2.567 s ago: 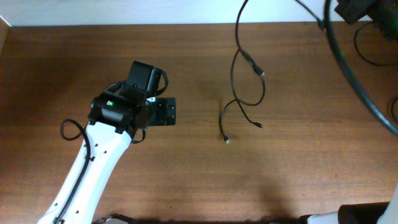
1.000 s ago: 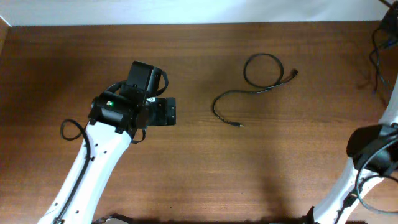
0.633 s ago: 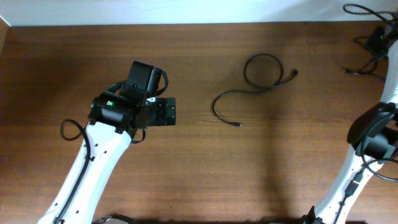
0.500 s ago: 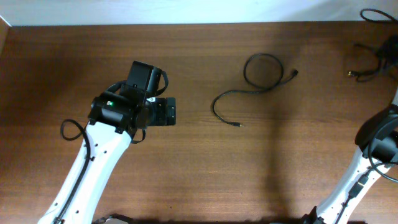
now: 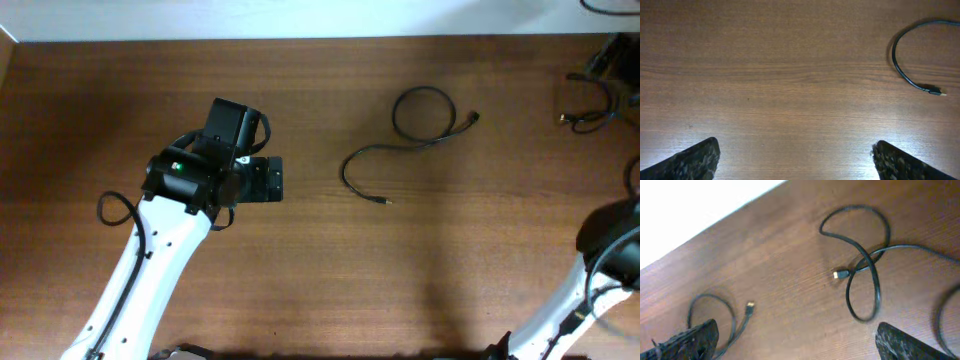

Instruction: Untangle cables

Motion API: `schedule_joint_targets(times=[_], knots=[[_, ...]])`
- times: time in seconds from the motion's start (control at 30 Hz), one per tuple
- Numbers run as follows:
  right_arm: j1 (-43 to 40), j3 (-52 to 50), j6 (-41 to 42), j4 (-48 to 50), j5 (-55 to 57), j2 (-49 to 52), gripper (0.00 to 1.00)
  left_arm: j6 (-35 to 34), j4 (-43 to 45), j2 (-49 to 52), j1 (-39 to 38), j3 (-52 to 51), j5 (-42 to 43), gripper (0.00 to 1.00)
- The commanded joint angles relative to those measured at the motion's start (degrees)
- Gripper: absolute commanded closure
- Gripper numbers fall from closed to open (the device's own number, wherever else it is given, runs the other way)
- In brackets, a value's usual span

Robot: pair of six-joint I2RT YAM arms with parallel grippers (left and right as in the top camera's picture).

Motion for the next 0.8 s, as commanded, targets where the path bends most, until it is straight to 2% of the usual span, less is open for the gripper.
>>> schedule_joint_targets(times=[0.0,0.17,0.27,0.43,0.47,0.57,0.67,0.77], knots=[[5.79,0.37,-4.96,-1.42,-1.70,-7.34,0.00,-0.59,0.11,-0.87,0.20,0.15,-0.42,0.01],[18.18,0.28,-5.92,-7.52,-1.42,-7.34,0.01,-0.59,0.09,-0.87,0.20,0.15,-0.42,0.01],[23.63,-0.61,-5.92,-8.37,3.34,-7.15,0.01,-0.59,0.11,-0.87,0.20,0.15,-0.42,0.01],[29.22,-11.32,-5.92,-8.28,5.18,-7.15,0.01,-0.59,0.11,-0.87,0.20,0.15,-0.42,0.01],[30.01,-15.30,-7.65,-7.56,5.16,-7.15,0.01,-0.59,0.09,-0.87,0.20,0.15,-0.42,0.01],[32.00,-23.63,-19.89,-5.03,3.69,-7.15,0.01,-0.59,0.09,-0.87,0.20,0.15,-0.44,0.01],[33.99,-32.76,-26.27,3.43,3.69,-7.15,0.02,-0.59,0.11,-0.87,0.20,0.15,-0.42,0.01],[35.67,-37.77,-37.77,8.50,3.72,-7.15,0.01,-0.59,0.11,-0.87,0.20,0.15,-0.42,0.01]])
